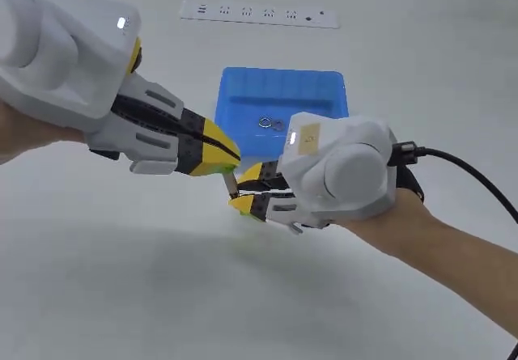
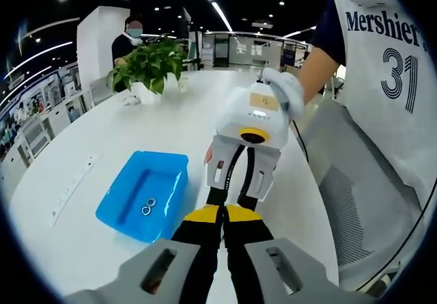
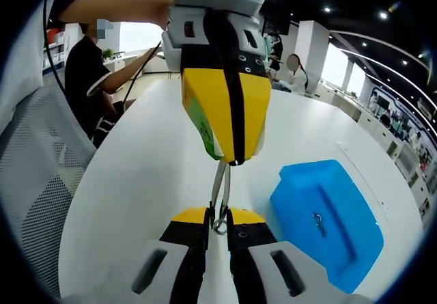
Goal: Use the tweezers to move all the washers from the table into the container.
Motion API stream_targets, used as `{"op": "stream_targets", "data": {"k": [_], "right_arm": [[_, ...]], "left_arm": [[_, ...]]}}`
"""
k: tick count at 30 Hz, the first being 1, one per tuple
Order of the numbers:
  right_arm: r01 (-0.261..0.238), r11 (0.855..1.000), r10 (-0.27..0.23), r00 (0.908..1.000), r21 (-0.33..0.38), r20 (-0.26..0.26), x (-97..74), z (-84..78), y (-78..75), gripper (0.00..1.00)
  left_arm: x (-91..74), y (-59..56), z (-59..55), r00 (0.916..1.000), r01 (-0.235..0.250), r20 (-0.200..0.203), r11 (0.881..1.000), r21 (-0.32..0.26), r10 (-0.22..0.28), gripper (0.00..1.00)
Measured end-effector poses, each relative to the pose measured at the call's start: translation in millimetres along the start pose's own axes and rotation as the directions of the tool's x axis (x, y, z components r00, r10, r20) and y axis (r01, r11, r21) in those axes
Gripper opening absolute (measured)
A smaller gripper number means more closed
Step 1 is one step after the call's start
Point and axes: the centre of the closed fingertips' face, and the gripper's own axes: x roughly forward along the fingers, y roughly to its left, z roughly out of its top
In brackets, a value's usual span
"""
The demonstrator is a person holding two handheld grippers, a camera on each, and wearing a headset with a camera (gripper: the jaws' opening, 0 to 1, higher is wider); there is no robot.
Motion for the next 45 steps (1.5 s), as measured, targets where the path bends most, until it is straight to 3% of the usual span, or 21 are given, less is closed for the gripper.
{"op": "stream_targets", "data": {"k": [7, 8, 9, 10, 11, 12, 13, 14, 20, 33, 45], "right_arm": [[0.004, 1.000, -0.004, 1.0000, -0.005, 0.001, -0.5, 0.2, 0.5, 0.11], [0.006, 1.000, -0.006, 1.0000, -0.003, 0.000, -0.5, 0.2, 0.1, 0.11], [0.021, 1.000, -0.021, 0.9998, 0.000, -0.005, -1.0, -0.5, -4.0, 0.11], [0.014, 1.000, -0.014, 0.9999, 0.015, -0.004, -1.2, -0.3, -4.5, 0.11], [-0.001, 1.000, 0.001, 1.0000, 0.025, -0.003, -1.0, -0.5, -2.5, 0.10], [-0.009, 1.000, 0.009, 1.0000, 0.019, 0.000, -0.8, -0.3, -0.1, 0.10], [-0.006, 1.000, 0.006, 1.0000, 0.002, 0.000, -1.0, -0.4, 1.6, 0.10], [-0.011, 1.000, 0.011, 0.9999, -0.003, 0.001, -0.7, -0.4, 3.8, 0.10], [-0.001, 1.000, 0.001, 1.0000, 0.010, 0.002, 1.2, 0.1, 0.9, 0.10], [-0.014, 1.000, 0.014, 0.9998, 0.014, 0.011, -0.5, 1.1, 5.3, 0.09], [0.010, 1.000, -0.010, 0.9993, -0.011, 0.036, -13.5, 19.5, 0.7, 0.09]], "left_arm": [[1.5, -0.6, 2.6, 1.0000, 0.000, 0.007, 1.000, -0.011, 0.000, 0.05], [1.7, 1.8, 2.5, 0.9999, -0.014, -0.002, 1.000, -0.009, 0.014, 0.05], [1.1, 16.5, 2.7, 0.9944, -0.105, -0.012, 0.994, -0.001, 0.105, 0.05], [3.0, 10.8, 3.2, 0.9970, -0.076, -0.017, 0.997, -0.014, 0.076, 0.05], [3.1, -9.6, 1.4, 0.9981, 0.041, -0.046, 0.999, -0.028, -0.042, 0.05], [-0.3, -8.6, -2.4, 0.9959, 0.055, -0.074, 0.997, 0.054, -0.051, 0.05], [-2.5, -9.3, -5.8, 0.9930, 0.062, -0.106, 0.993, 0.098, -0.051, 0.05], [-4.9, -14.9, -10.8, 0.9878, 0.097, -0.129, 0.993, 0.070, -0.088, 0.06], [-10.6, 5.5, -20.1, 0.9911, 0.050, -0.126, 0.997, 0.064, -0.042, 0.05], [-12.8, 6.1, -25.4, 0.9839, 0.095, -0.162, 0.989, 0.111, -0.076, 0.05], [-20.5, 2.9, -5.6, 0.9808, 0.100, -0.182, 0.983, 0.156, -0.071, 0.05]]}}
